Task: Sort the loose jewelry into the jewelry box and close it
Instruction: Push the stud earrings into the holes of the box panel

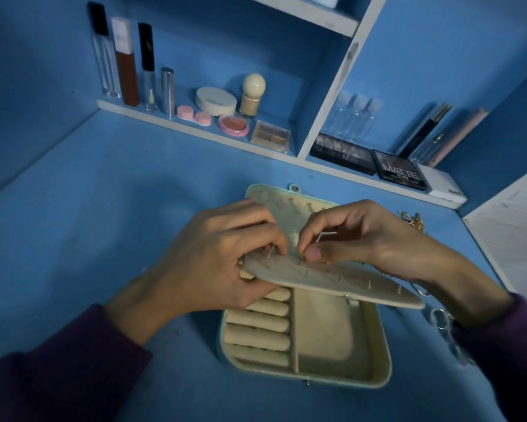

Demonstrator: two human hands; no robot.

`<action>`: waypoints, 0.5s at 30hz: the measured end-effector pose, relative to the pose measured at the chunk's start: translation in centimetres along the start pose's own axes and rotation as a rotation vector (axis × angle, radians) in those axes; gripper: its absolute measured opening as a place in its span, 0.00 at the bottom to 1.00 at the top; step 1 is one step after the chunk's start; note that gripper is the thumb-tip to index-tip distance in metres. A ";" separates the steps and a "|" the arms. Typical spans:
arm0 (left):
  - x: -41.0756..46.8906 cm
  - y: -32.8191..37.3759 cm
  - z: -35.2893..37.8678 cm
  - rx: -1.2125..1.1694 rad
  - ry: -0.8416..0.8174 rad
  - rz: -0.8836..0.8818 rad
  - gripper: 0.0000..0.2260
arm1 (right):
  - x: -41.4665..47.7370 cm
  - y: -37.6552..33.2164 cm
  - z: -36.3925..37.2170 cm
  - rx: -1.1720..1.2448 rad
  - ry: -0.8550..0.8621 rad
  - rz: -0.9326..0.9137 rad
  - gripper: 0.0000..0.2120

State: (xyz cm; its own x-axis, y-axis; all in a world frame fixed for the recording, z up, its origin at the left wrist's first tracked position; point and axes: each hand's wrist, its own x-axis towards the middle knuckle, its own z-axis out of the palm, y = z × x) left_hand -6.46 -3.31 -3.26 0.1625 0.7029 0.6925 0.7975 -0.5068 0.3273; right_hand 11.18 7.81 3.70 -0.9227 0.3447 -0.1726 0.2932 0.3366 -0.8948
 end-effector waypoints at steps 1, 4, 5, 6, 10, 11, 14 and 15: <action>0.0 0.0 0.0 0.001 0.000 -0.001 0.06 | 0.0 0.0 0.0 -0.006 -0.002 -0.003 0.05; 0.0 0.1 0.0 0.005 0.001 -0.006 0.06 | -0.1 0.0 0.0 -0.020 0.002 -0.012 0.04; 0.0 0.1 0.0 0.005 0.000 -0.007 0.06 | -0.1 0.0 0.0 -0.024 0.006 -0.014 0.04; 0.0 0.1 0.0 0.006 -0.001 -0.009 0.06 | -0.1 0.0 0.0 -0.029 0.010 -0.016 0.04; 0.0 0.1 0.0 0.004 -0.003 -0.011 0.06 | -0.2 -0.2 0.0 -0.071 0.010 -0.025 0.04; 0.0 0.1 0.0 0.003 -0.004 -0.012 0.06 | -0.2 -0.2 0.0 -0.080 0.010 -0.026 0.04; 0.0 0.1 0.0 0.002 -0.005 -0.015 0.06 | -0.2 -0.1 -0.1 -0.097 0.020 -0.032 0.04; -0.1 0.1 0.0 0.001 -0.007 -0.014 0.06 | -0.2 -0.1 -0.1 -0.097 0.024 -0.032 0.04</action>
State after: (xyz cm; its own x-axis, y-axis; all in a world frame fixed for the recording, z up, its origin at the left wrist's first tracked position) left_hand -6.42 -3.37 -3.29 0.1549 0.7135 0.6833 0.8002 -0.4963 0.3368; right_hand 11.32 7.77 3.86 -0.9261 0.3526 -0.1339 0.2875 0.4303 -0.8557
